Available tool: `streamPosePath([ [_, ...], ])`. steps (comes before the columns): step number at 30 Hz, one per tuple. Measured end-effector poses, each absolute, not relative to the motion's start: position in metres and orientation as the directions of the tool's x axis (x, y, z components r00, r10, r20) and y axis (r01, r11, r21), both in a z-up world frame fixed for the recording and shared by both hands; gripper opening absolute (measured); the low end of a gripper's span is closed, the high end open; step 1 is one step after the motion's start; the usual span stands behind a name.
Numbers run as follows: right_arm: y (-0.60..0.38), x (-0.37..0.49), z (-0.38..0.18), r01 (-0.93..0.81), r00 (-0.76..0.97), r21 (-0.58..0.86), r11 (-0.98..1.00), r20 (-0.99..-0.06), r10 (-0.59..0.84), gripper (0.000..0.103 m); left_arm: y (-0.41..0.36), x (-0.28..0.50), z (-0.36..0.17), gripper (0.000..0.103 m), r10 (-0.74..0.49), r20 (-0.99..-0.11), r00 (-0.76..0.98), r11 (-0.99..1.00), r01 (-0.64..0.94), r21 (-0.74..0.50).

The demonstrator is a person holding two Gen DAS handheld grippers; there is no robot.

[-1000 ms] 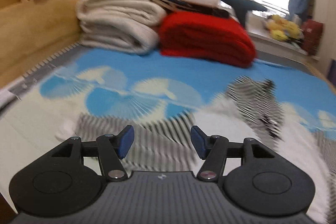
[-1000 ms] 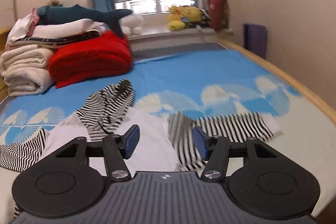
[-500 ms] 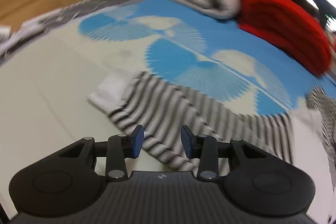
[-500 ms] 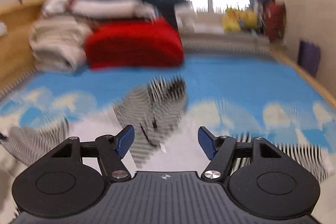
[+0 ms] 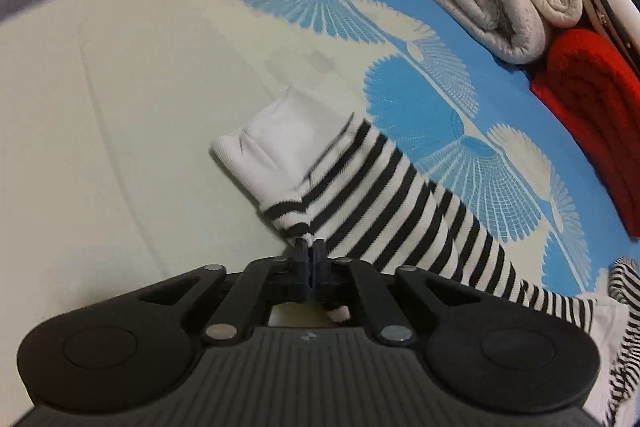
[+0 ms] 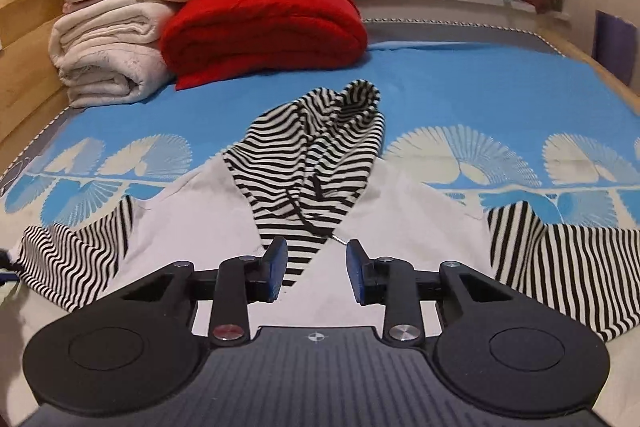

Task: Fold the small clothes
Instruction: 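Grasp the white-cuffed sleeve with the left tool and fold it across the body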

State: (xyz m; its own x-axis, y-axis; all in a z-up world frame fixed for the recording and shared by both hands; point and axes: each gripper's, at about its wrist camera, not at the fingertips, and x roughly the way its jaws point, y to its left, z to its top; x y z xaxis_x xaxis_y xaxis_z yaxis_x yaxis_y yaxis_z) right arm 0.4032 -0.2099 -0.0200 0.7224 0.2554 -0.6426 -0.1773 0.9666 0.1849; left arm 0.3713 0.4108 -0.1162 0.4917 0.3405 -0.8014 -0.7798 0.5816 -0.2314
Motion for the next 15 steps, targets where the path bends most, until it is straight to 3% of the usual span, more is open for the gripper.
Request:
streamPosePath([
  [4, -0.217, 0.405, -0.024, -0.128, 0.714, 0.187, 0.974, -0.664, 0.221, 0.034, 0.370, 0.391, -0.069, 0.000, 0.420, -0.702, 0.576, 0.666, -0.721, -0.193],
  [7, -0.227, 0.405, -0.027, -0.084, 0.703, 0.206, 0.975, -0.681, 0.205, 0.034, 0.303, 0.407, -0.024, 0.000, 0.337, -0.605, 0.722, 0.790, -0.566, -0.236],
  [10, -0.239, 0.405, -0.032, -0.037, 0.691, 0.239, 0.970, -0.695, 0.198, 0.029, 0.216, 0.417, 0.008, 0.000, 0.171, -0.529, 0.831, 0.906, -0.344, -0.247],
  [11, -0.242, 0.406, -0.033, -0.026, 0.687, 0.247, 0.969, -0.699, 0.196, 0.024, 0.179, 0.418, 0.017, 0.000, 0.084, -0.509, 0.857, 0.939, -0.239, -0.247],
  [13, -0.251, 0.407, -0.037, 0.009, 0.679, 0.262, 0.965, -0.710, 0.186, 0.023, 0.119, 0.418, 0.023, 0.001, -0.103, -0.515, 0.851, 0.956, -0.059, -0.289],
  [15, -0.263, 0.409, -0.039, 0.051, 0.672, 0.291, 0.955, -0.717, 0.183, 0.023, 0.068, 0.420, 0.021, 0.013, -0.350, -0.563, 0.749, 0.911, 0.134, -0.389],
])
